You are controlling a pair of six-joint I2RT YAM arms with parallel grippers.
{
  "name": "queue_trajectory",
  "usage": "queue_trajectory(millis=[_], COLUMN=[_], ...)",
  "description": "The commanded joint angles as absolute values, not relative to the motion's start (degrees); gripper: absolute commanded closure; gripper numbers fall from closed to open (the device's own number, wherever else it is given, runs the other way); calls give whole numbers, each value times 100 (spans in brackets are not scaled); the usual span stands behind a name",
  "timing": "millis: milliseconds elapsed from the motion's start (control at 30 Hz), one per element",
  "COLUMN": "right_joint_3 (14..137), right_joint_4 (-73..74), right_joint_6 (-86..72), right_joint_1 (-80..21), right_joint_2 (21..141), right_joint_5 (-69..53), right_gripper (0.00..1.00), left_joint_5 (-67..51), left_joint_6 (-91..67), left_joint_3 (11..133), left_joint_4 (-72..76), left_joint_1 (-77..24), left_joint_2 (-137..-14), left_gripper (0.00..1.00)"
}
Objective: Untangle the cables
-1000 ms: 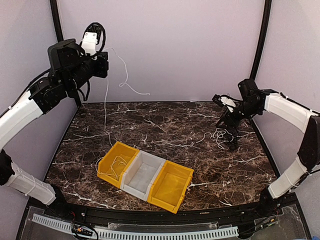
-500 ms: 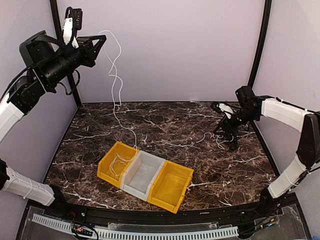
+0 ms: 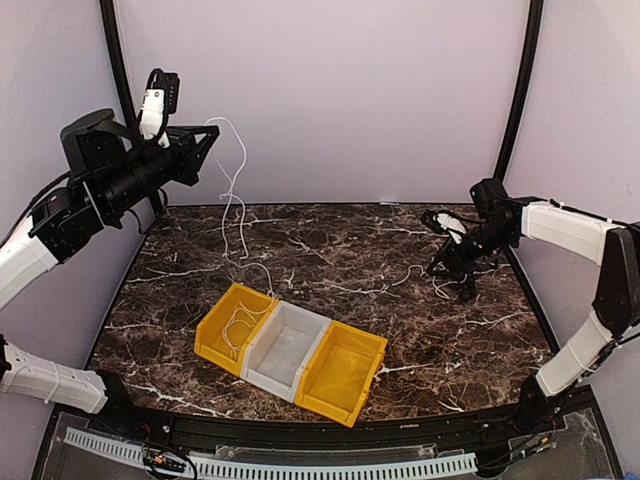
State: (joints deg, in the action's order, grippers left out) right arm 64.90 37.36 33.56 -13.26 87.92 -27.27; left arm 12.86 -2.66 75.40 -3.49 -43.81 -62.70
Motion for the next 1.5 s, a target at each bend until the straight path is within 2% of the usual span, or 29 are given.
queue_trajectory(millis=[0, 200, 367, 600, 767, 1000, 1133, 1200, 1467], right_joint_3=[6487, 6420, 6333, 5996, 5605, 5179, 4888, 4701, 4311], right_joint_4=[3613, 3610, 3615, 3272, 2648, 2293, 1941, 1702, 1615], right_joint_6=[3323, 3338, 3367, 2942, 2448, 2081, 2105, 2199, 2559], right_joint_1=[-1360, -1357, -1354, -1110, -517, -53, -53, -51, -53], right_joint_2=[8814, 8800, 8542, 7953, 7436, 7505, 7615, 7545, 6928], right_joint_5=[-2856, -2784, -2652, -2526, -2996, -3812, -4142, -4195, -3667], right_gripper=[39, 39, 39, 35, 27, 27, 27, 28, 28], left_joint_5=[1577, 1480, 1432, 1424, 1277, 1246, 1017, 902, 1283], left_joint_6=[-443, -720, -765, -1191, -1612, -1807, -1950, -1971, -1987], left_joint_3=[7189, 6917, 7155, 7632, 7220, 7010, 6318, 5834, 4985], left_joint_4=[-305, -608, -949, -2333, -3008, -3775, -3473, -2822, -1748], left_joint_1=[-4379, -4381, -4385, -4378, -4383, -4378, -4379, -4377, -4385], left_joint_2=[-5898, -5655, -5429, -5449, -5256, -5353, -5292, -5210, -5674], left_gripper=[100, 100, 100, 100, 100, 100, 100, 100, 100])
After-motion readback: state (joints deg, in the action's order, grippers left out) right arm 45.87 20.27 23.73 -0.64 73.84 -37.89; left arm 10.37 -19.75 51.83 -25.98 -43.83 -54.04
